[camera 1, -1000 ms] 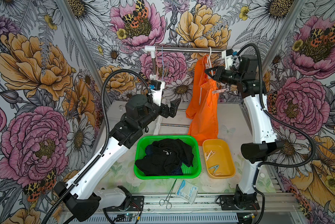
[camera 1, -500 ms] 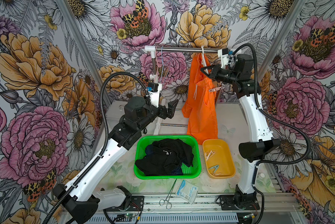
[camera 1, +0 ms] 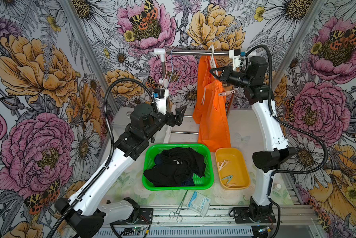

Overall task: Remove the clothespins securing shorts to the hanger
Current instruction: Pick up the hanger from the clothesline.

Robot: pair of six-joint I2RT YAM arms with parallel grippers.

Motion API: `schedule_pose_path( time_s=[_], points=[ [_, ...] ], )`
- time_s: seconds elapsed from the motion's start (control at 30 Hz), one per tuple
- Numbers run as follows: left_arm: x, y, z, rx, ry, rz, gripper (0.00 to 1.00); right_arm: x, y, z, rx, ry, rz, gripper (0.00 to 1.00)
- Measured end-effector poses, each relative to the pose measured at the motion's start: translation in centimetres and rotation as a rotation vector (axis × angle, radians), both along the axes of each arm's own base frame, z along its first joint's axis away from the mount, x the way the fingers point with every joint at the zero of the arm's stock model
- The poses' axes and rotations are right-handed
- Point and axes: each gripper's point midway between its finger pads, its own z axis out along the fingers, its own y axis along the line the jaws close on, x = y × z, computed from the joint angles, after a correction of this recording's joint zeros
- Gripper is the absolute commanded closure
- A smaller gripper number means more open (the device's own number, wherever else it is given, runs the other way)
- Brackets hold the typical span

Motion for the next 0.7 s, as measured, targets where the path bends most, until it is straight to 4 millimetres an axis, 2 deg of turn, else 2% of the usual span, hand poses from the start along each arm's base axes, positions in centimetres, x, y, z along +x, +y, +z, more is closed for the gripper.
schedule_pose_path(
  time_s=[0.2,0.4,0.53,0.7],
  points=[
    [0.1,0.1,0.0,-0.001,0.001,0.001,0.07,-0.1,0.3,0.2,0.019,0.007,0.016,1.00],
    [0.1,0.1,0.0,-0.015,0.009,0.001,0.13,-0.3,0.7,0.1,0.032,0.019,0.042,1.00],
    [0.1,-0.1,0.4,-0.029,0.008,-0.005,0.15,-0.1,1.6,-1.3,0.018,0.008,0.063,1.00],
    [0.6,-0.6,2.4,-0.086,-0.019,-0.012,0.18,-0.9,2.5,-3.5,-0.022,0.023,0.071,1.00]
  ],
)
